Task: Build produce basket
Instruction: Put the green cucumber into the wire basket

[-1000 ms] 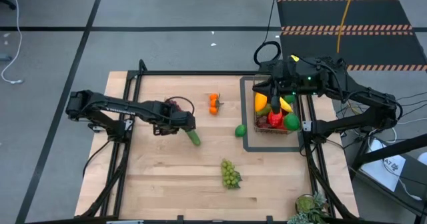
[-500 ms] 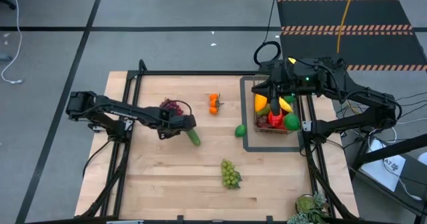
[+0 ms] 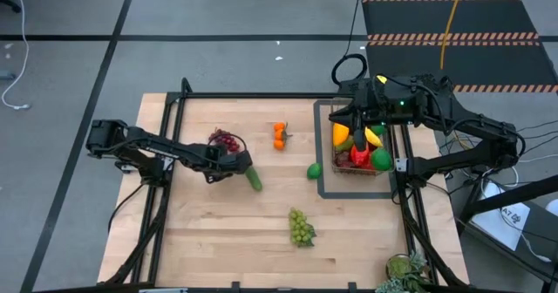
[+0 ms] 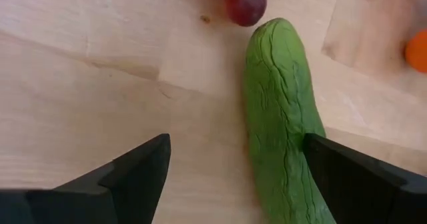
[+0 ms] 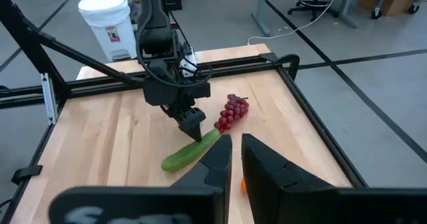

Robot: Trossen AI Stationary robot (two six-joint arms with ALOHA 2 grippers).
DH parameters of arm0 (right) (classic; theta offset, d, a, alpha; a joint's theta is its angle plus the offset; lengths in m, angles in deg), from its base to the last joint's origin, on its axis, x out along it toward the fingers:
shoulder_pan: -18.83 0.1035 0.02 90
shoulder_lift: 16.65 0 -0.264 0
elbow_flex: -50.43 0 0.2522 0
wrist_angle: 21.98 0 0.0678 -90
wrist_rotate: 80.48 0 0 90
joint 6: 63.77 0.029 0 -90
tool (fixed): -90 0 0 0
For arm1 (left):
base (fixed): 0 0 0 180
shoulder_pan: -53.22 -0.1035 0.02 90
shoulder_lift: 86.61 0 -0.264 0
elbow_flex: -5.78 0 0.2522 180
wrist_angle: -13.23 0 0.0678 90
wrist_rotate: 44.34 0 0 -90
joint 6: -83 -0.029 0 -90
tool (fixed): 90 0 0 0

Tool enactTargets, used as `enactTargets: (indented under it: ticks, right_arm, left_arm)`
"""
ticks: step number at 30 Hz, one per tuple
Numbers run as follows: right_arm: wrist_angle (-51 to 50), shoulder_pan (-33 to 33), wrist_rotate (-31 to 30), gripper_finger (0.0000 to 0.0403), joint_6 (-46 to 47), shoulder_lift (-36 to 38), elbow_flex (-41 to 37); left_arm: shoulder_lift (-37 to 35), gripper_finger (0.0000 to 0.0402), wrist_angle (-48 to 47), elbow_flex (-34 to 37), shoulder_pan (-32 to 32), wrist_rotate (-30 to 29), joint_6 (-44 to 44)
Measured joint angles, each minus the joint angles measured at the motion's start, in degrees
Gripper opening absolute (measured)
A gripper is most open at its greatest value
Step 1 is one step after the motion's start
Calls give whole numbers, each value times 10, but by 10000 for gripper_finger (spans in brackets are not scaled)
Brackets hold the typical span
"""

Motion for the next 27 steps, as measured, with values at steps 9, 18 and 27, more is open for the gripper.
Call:
enactTargets:
  ticks: [9, 18, 27]
  right_arm:
    - [5, -1, -3, 27, -14, -9, 0]
    - [33, -10, -3, 27, -13, -25, 0]
    - [35, -27, 0, 27, -10, -29, -1]
  left_arm:
    - [0, 340, 63, 1, -2, -32, 13]
    - [31, 340, 82, 1, -2, -72, -29]
    - [118, 339, 204, -4, 9, -71, -55]
